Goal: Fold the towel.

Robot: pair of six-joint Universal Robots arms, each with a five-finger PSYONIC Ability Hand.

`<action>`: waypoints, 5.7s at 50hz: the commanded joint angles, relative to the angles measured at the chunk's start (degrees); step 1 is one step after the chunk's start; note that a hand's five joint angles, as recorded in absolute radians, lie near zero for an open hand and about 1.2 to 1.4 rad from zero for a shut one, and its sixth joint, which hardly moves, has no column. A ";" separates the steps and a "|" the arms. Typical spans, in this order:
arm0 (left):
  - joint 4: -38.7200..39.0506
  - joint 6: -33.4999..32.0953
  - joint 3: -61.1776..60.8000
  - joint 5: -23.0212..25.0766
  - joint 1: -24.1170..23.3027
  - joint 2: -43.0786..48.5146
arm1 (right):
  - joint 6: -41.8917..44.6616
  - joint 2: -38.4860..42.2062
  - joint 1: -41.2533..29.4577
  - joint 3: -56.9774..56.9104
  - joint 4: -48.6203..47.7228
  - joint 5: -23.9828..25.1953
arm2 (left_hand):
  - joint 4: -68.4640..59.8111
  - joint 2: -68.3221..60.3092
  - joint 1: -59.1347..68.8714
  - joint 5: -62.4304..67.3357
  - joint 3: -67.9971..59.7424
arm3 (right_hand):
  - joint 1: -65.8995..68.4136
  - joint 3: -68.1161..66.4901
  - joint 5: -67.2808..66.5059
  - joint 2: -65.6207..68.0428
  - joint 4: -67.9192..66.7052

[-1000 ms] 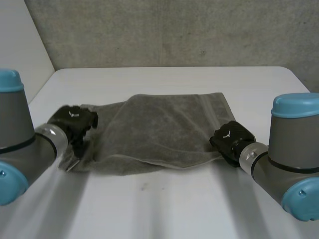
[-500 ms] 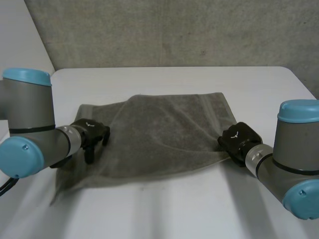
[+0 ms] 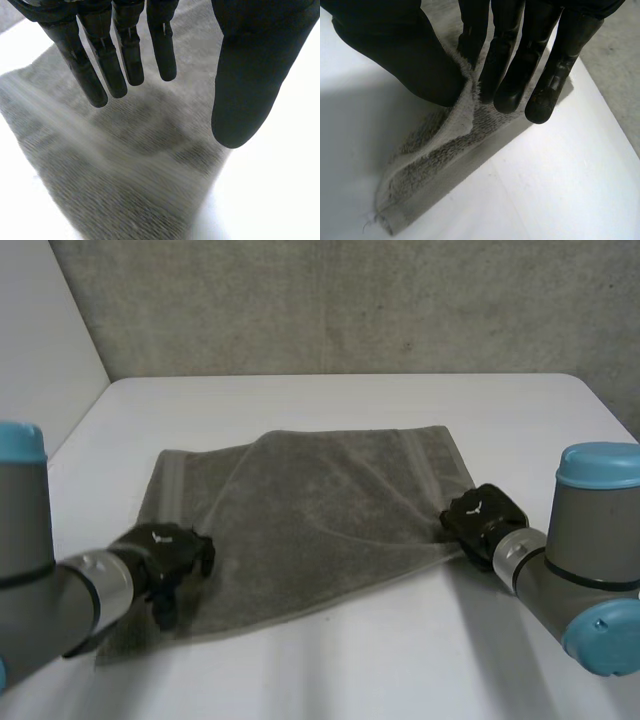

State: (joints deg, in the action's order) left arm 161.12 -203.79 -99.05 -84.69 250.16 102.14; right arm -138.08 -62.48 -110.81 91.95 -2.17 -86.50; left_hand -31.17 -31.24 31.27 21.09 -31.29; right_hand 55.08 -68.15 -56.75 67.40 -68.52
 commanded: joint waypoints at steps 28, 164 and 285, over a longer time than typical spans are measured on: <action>22.74 -0.64 -16.34 -0.30 0.94 -1.33 | -12.39 -0.01 -0.20 -0.72 -0.82 0.72 | -12.17 -12.10 12.07 12.25 -12.05 | 24.92 -11.85 -13.25 12.60 -11.48; 16.51 -5.91 18.02 0.84 7.19 22.49 | 5.63 0.87 0.94 -7.75 9.91 0.37 | -36.69 -36.62 36.59 36.77 -36.57 | 24.92 -11.85 -13.25 12.60 -11.48; -3.88 -14.88 -1.58 5.41 10.00 -9.68 | 16.88 -13.20 8.24 -4.67 43.30 3.88 | -48.83 -48.76 48.73 48.91 -48.71 | 24.92 -11.85 -13.25 12.60 -11.48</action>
State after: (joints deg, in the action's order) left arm 164.68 -213.67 -98.90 -79.81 260.28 93.99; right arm -127.69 -75.09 -103.25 85.28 35.90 -82.74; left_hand -69.70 -69.66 66.61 58.93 -69.55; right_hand 55.09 -68.15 -57.28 67.40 -68.52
